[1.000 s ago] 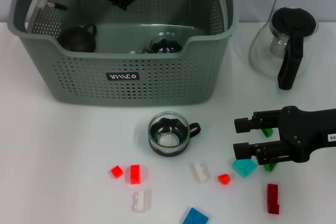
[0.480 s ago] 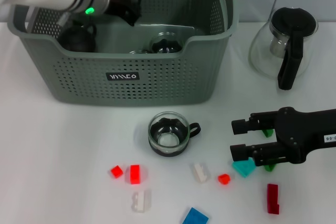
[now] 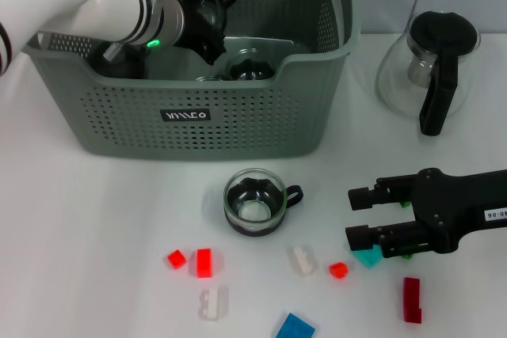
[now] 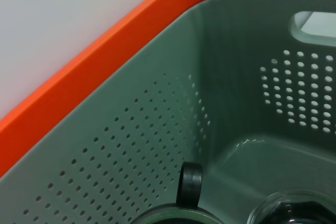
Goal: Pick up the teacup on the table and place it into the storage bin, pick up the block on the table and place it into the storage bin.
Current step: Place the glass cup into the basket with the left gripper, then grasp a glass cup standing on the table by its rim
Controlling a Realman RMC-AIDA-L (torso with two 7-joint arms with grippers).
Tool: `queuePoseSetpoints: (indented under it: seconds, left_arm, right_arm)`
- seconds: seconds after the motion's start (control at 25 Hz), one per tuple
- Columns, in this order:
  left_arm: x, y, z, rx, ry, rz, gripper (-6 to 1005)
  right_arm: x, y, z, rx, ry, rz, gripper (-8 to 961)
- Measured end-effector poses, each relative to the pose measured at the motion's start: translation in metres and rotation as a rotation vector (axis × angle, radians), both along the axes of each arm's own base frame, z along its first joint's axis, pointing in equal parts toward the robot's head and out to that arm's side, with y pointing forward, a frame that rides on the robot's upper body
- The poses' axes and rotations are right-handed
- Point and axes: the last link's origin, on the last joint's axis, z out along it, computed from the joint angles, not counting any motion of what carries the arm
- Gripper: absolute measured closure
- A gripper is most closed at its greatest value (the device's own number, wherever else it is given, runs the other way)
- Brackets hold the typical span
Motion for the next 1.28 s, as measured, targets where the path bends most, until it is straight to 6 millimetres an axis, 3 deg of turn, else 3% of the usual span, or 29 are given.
queuePoseSetpoints:
  seconds: [0.4, 0.48, 0.8, 0.88, 1.04, 1.16, 1.28]
  left_arm:
    - [-0.001, -0.001, -0.001, 0.019, -0.005, -0.004, 959]
    - [-0.001, -0.001, 0.0, 0.032, -0.011, -0.007, 787]
    - [0.003, 0.0, 0.005, 0.051, -0.028, -0.011, 540]
    - [0.007, 0.001, 0.014, 0.068, -0.056, -0.004, 498]
    - [0.024, 0.0, 0.051, 0.107, -0.183, 0.019, 412]
    - [0.043, -0.01, 0.082, 0.092, -0.318, 0.01, 348]
    - [0.059, -0.033, 0.106, 0.006, -0.483, -0.041, 279]
  right_arm:
    - [0.001, -0.001, 0.0, -0.001, -0.007, 0.002, 197]
    - [0.001, -0.001, -0.001, -0.001, -0.007, 0.001, 196]
    - [0.001, 0.0, -0.001, 0.001, -0.007, 0.003, 196]
    - [0.001, 0.0, -0.001, 0.002, -0.007, 0.003, 196]
    - [0.002, 0.001, 0.001, 0.006, -0.013, 0.002, 195]
    - [0.003, 0.002, 0.003, 0.014, -0.014, 0.003, 195]
    - [0.004, 0.003, 0.006, 0.028, -0.012, 0.004, 196]
